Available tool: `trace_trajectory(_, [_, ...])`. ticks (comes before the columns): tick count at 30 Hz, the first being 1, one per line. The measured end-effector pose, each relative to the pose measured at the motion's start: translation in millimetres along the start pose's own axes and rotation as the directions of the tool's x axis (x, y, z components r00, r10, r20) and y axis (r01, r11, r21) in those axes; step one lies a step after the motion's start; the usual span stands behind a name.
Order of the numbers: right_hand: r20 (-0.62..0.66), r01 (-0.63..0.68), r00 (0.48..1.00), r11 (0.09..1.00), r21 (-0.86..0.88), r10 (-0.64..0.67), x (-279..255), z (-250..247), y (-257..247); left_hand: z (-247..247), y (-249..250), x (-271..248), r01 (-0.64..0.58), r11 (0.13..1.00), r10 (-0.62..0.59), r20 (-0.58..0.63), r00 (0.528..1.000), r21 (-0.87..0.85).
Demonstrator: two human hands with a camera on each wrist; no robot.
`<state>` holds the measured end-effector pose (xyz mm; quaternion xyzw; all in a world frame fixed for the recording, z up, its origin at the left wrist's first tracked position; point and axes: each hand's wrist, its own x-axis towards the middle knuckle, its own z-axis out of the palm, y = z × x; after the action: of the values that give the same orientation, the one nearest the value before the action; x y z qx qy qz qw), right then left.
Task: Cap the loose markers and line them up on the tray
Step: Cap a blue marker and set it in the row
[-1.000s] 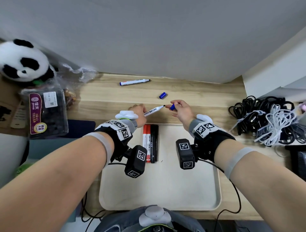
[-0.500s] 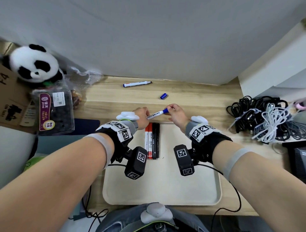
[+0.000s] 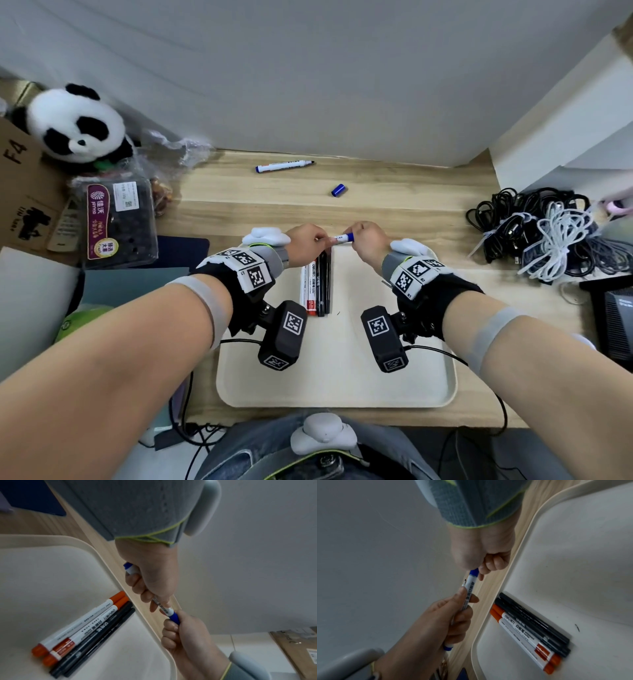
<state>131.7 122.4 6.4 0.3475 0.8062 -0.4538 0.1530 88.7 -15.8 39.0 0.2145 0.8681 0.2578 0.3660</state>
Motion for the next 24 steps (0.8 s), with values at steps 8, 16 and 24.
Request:
trace_trajectory(8, [-0.095, 0.171, 0.985, 0.921, 0.35, -0.147, -18, 1, -1, -17, 5, -9, 0.147, 0.934, -0.06, 0.263, 0.963, -0.324])
trace_trajectory(16, [0.122, 0.015, 0.988, 0.848, 0.53, -0.094, -27, 5, -10, -1, 13, -4, 0.119, 0.913, -0.074, 0.129, 0.989, -0.391])
trace_trajectory(24, [0.419, -0.372, 0.908, 0.414, 0.831, -0.026, -26, -3, -8, 7, 7, -14, 0.133, 0.889, -0.052, 0.191, 0.98, -0.438])
